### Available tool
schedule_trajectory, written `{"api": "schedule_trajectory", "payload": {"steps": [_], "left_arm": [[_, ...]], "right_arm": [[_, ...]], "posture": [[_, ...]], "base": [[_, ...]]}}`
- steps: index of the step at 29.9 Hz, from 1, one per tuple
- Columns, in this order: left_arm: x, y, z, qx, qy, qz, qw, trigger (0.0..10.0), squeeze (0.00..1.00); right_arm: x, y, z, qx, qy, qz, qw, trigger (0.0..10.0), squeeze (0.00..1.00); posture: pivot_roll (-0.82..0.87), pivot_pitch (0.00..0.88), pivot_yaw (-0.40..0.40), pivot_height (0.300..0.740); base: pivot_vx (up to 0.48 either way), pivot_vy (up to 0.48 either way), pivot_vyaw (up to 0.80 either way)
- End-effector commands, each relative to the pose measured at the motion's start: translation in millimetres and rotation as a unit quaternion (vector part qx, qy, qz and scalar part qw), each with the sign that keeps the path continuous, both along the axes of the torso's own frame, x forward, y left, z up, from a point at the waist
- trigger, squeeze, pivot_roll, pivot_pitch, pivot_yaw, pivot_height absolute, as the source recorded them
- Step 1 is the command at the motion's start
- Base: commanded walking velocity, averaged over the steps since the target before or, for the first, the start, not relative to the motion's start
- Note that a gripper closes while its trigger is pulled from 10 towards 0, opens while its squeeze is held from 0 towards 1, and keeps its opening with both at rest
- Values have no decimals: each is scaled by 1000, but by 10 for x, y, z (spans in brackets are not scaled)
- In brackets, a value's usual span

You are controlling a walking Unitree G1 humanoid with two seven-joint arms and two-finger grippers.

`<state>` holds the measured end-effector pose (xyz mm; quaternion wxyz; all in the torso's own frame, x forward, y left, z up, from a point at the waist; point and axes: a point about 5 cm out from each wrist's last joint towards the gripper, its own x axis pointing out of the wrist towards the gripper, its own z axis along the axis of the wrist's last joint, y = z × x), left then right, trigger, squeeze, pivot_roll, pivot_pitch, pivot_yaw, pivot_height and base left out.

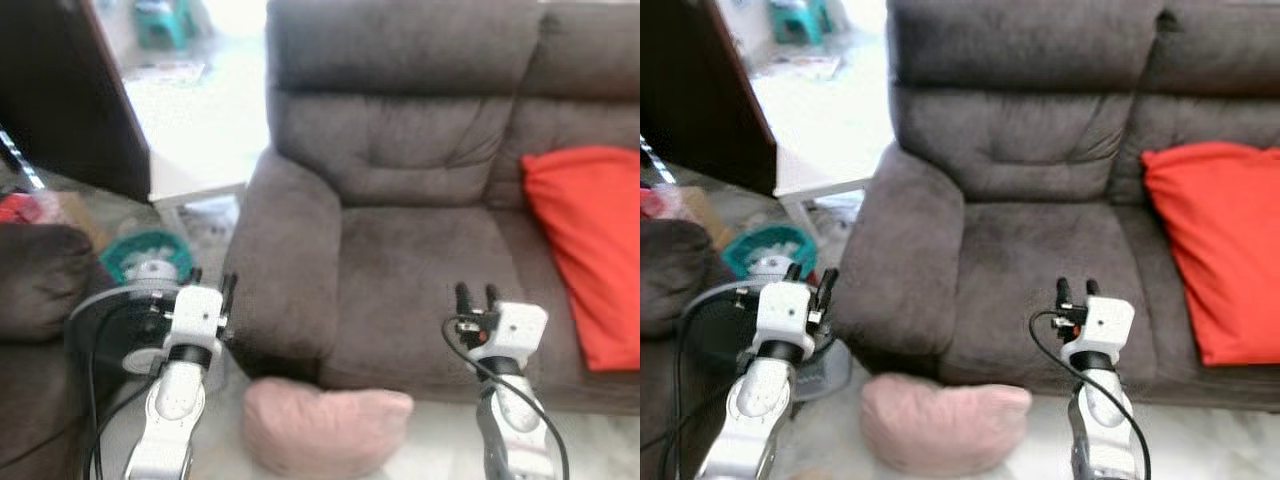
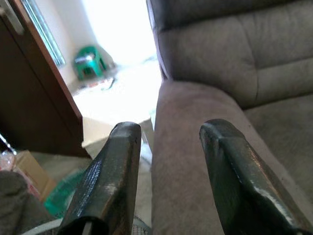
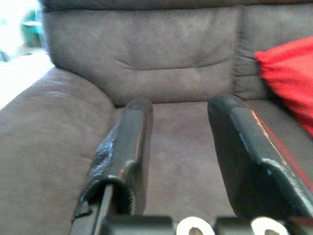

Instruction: Move the pillow to the sofa from floor

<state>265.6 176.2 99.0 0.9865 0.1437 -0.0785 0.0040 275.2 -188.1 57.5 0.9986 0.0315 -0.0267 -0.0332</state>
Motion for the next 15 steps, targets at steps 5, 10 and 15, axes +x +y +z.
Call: {"api": "schedule_trajectory", "payload": {"steps": [5, 10, 15], "left_arm": [[4, -31, 5, -6, -5, -8, 1000, 10000, 0], [-2, -34, 5, -5, -6, -7, 1000, 10000, 0], [-9, -46, 10, -7, -10, -7, 1000, 10000, 0]], "right_arm": [[-33, -29, -55, -5, 14, -2, 1000, 10000, 0], [-25, -25, -51, -6, 13, 0, 1000, 10000, 0], [-11, -34, -22, -9, 7, 3, 1000, 10000, 0]], "posture": [[135, 85, -20, 740], [135, 88, -21, 740], [135, 89, -22, 740]], "base": [[0, 0, 0], [0, 0, 0], [0, 0, 0]]}}
